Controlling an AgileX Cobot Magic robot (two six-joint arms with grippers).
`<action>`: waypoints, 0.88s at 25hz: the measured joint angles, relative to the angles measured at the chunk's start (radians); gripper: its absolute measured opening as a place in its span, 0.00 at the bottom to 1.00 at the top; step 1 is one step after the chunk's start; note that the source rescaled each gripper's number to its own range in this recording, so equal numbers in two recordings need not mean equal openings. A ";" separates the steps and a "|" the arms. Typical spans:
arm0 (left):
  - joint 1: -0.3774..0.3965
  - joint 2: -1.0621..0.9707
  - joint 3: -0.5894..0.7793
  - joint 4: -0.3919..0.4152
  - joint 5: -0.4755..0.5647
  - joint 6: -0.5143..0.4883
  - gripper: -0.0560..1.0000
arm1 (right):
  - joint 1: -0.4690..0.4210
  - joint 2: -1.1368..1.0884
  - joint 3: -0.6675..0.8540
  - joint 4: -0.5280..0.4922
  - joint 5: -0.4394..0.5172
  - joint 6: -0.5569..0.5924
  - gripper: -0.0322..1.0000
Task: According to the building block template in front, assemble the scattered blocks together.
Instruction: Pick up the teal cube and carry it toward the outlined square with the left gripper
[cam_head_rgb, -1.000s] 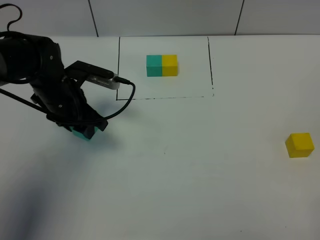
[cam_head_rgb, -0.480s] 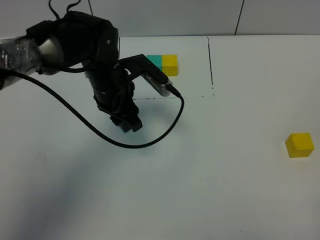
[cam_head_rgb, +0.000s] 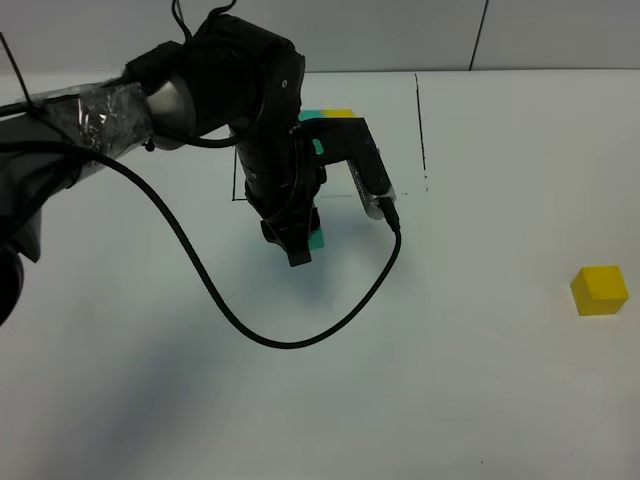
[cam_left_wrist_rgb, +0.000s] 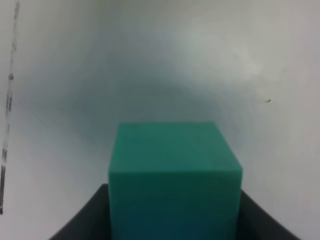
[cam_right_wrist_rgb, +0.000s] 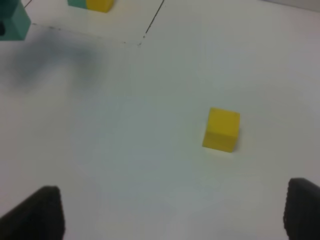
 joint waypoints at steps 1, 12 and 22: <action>-0.001 0.010 -0.006 0.000 0.005 0.009 0.06 | 0.000 0.000 0.000 0.001 0.000 0.000 0.79; -0.003 0.070 -0.011 -0.013 -0.021 0.118 0.06 | 0.000 0.000 0.000 0.003 0.000 0.000 0.79; -0.003 0.148 -0.036 -0.022 -0.051 0.157 0.06 | 0.000 0.000 0.000 0.061 0.000 0.002 0.79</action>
